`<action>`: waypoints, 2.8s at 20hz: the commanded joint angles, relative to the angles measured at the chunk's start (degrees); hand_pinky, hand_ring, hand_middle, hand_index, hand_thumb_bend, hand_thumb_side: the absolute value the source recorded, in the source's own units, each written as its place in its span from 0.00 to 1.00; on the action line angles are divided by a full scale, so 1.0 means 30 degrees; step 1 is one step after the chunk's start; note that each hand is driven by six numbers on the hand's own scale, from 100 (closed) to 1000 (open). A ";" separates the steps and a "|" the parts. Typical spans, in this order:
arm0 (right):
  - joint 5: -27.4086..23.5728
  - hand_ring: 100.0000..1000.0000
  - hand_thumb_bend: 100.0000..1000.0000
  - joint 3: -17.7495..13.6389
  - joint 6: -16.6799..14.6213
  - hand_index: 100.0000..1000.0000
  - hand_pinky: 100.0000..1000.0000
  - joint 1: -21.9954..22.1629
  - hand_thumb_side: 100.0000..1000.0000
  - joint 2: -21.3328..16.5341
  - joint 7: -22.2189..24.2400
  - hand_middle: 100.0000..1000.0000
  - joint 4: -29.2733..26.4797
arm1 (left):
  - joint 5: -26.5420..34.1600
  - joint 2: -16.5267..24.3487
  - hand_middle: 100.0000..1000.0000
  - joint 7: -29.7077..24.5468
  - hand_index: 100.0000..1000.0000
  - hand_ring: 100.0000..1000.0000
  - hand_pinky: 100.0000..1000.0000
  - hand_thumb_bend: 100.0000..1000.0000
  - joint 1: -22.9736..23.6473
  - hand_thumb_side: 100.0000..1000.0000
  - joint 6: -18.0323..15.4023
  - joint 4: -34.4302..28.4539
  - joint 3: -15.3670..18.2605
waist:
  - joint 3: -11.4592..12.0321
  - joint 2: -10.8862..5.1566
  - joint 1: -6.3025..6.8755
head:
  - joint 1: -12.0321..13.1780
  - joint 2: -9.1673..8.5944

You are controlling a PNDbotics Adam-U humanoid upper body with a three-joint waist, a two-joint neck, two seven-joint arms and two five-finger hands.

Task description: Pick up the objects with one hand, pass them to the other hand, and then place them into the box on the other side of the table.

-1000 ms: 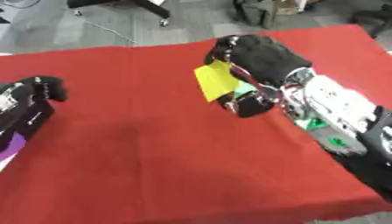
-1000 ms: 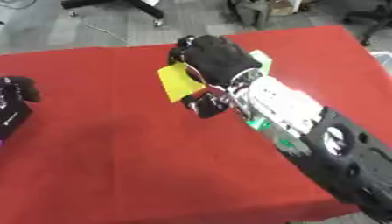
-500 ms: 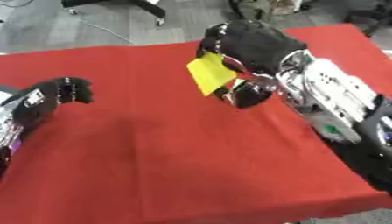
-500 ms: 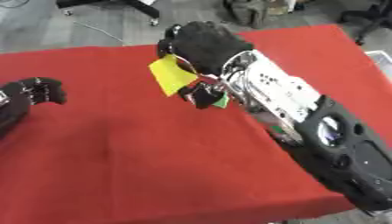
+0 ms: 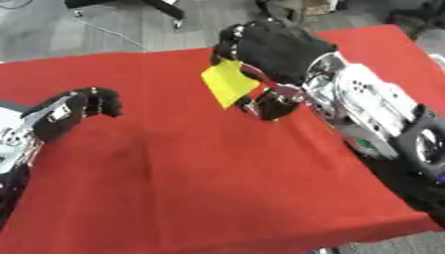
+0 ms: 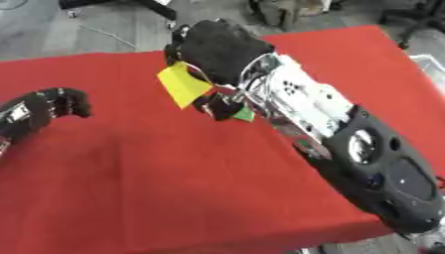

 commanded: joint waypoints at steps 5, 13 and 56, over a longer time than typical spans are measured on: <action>0.0343 0.72 0.27 0.0065 0.0067 0.52 0.00 -0.0262 0.00 0.0128 0.0087 0.44 -0.0384 | 0.2408 -0.0167 0.64 -0.3272 0.81 0.68 0.77 0.63 -0.0926 0.80 -0.0822 -0.3504 -0.1737 | -0.0045 -0.0260 0.0075 | 0.0076 -0.0051; 0.0402 0.72 0.27 0.0108 0.0078 0.51 0.00 -0.0327 0.00 0.0290 0.0113 0.43 -0.0384 | 0.3787 -0.0605 0.65 -0.3272 0.81 0.69 0.78 0.65 -0.1401 0.80 0.1280 -0.5360 -0.2534 | -0.0105 -0.0257 0.0092 | 0.0207 -0.0051; 0.1395 0.74 0.28 -0.0030 -0.2184 0.52 0.00 -0.1151 0.00 0.0746 0.0014 0.45 -0.0384 | -0.1702 -0.4078 0.67 -0.3272 0.81 0.71 0.78 0.65 -0.2535 0.79 -0.3535 0.0426 -0.0973 | -0.0410 -0.0096 0.0152 | 0.0805 -0.0051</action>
